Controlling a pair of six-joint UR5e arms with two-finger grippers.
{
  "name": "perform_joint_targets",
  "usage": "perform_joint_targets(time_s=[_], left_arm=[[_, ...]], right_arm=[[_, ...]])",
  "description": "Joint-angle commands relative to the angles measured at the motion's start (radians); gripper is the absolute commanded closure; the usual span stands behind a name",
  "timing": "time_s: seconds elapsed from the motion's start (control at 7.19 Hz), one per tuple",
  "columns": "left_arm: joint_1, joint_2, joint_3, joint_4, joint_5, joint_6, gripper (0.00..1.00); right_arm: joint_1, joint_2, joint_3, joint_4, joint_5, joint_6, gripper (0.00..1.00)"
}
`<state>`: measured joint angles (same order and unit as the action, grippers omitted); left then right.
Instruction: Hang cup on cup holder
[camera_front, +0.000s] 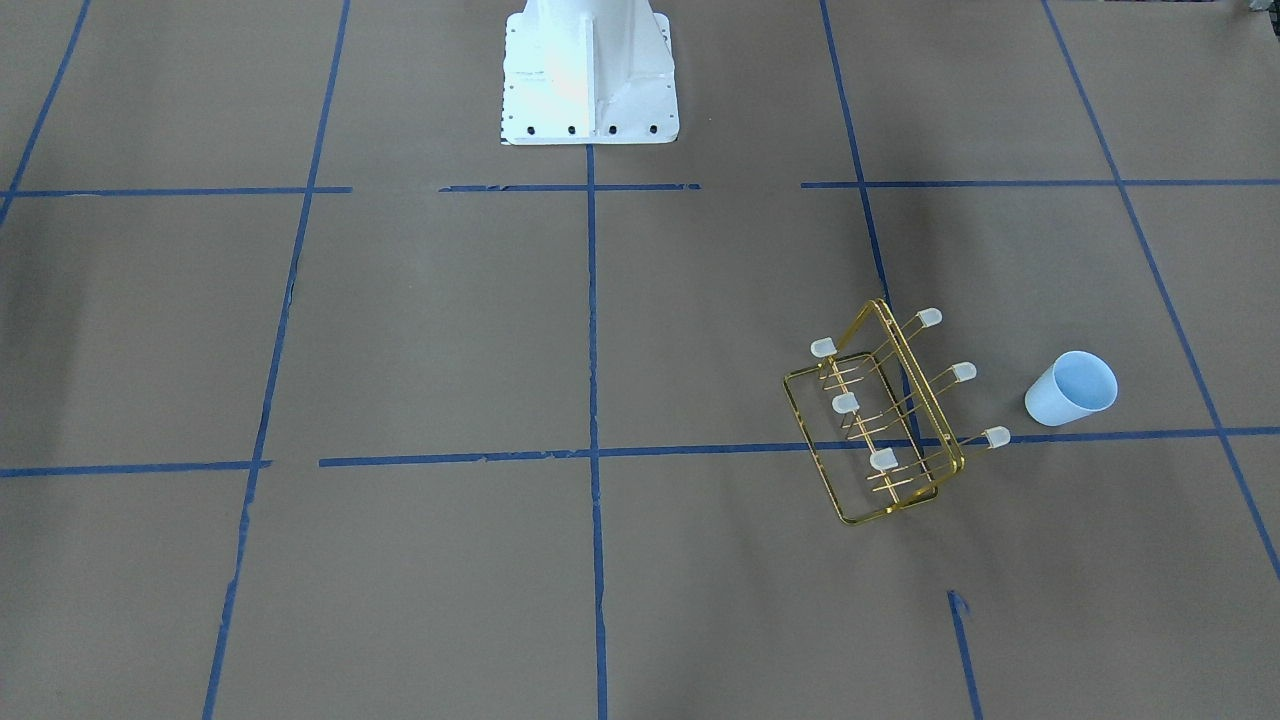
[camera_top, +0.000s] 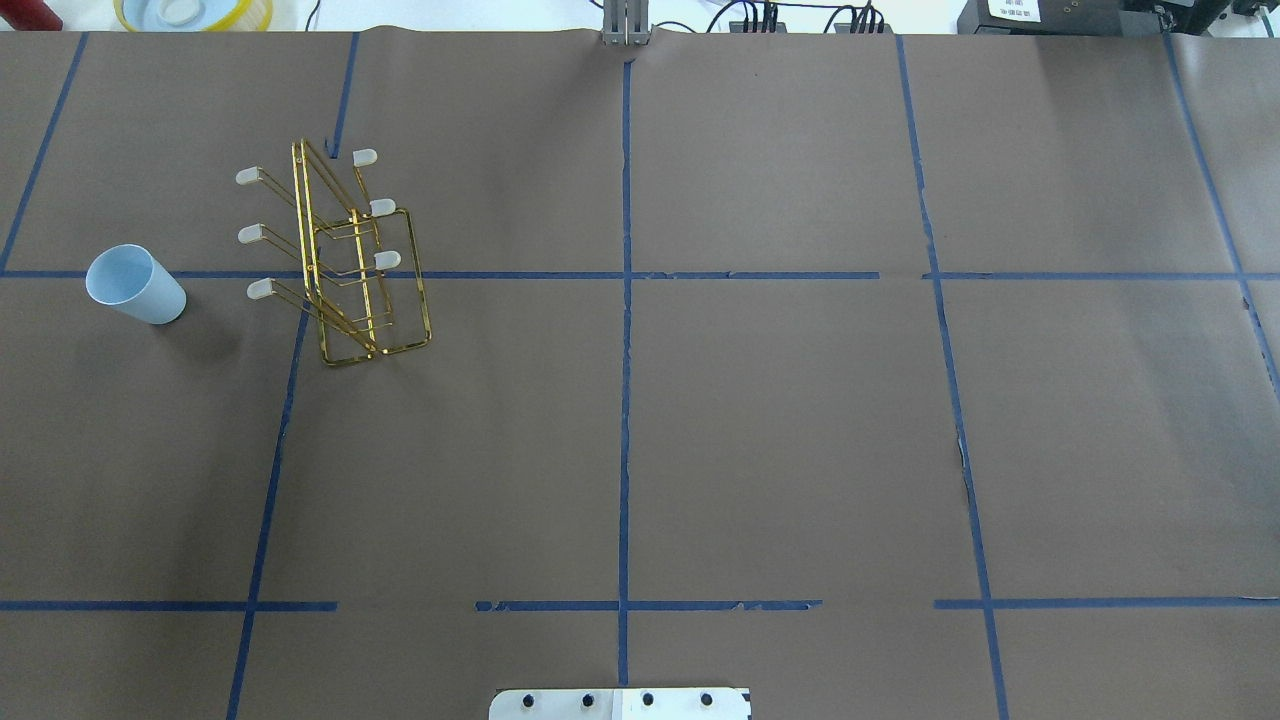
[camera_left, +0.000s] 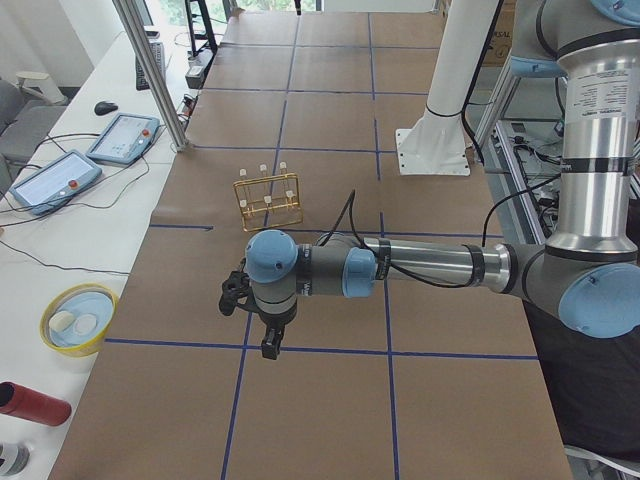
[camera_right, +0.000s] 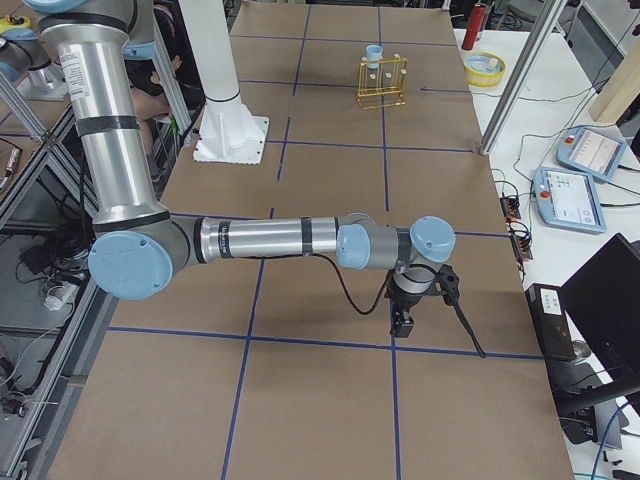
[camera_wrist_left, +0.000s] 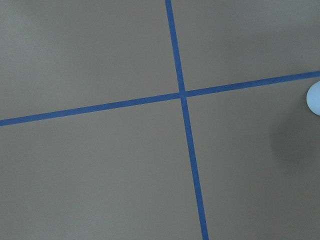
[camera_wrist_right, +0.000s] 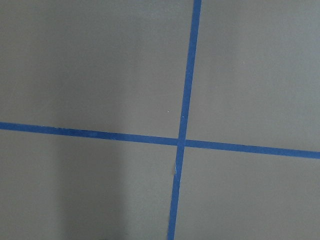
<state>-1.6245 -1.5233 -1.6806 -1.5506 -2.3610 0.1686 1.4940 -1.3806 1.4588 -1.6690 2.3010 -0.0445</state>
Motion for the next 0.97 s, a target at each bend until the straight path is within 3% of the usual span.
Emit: perform_joint_targets(time_s=[0.0, 0.84], left_arm=[[0.000, -0.001, 0.002, -0.005, 0.000, 0.002, 0.00], [0.002, -0.015, -0.018, -0.009, -0.006, -0.008, 0.00]], right_arm=[[0.000, 0.000, 0.000, 0.000, 0.000, 0.000, 0.00], [0.000, 0.000, 0.000, 0.000, 0.000, 0.000, 0.00]])
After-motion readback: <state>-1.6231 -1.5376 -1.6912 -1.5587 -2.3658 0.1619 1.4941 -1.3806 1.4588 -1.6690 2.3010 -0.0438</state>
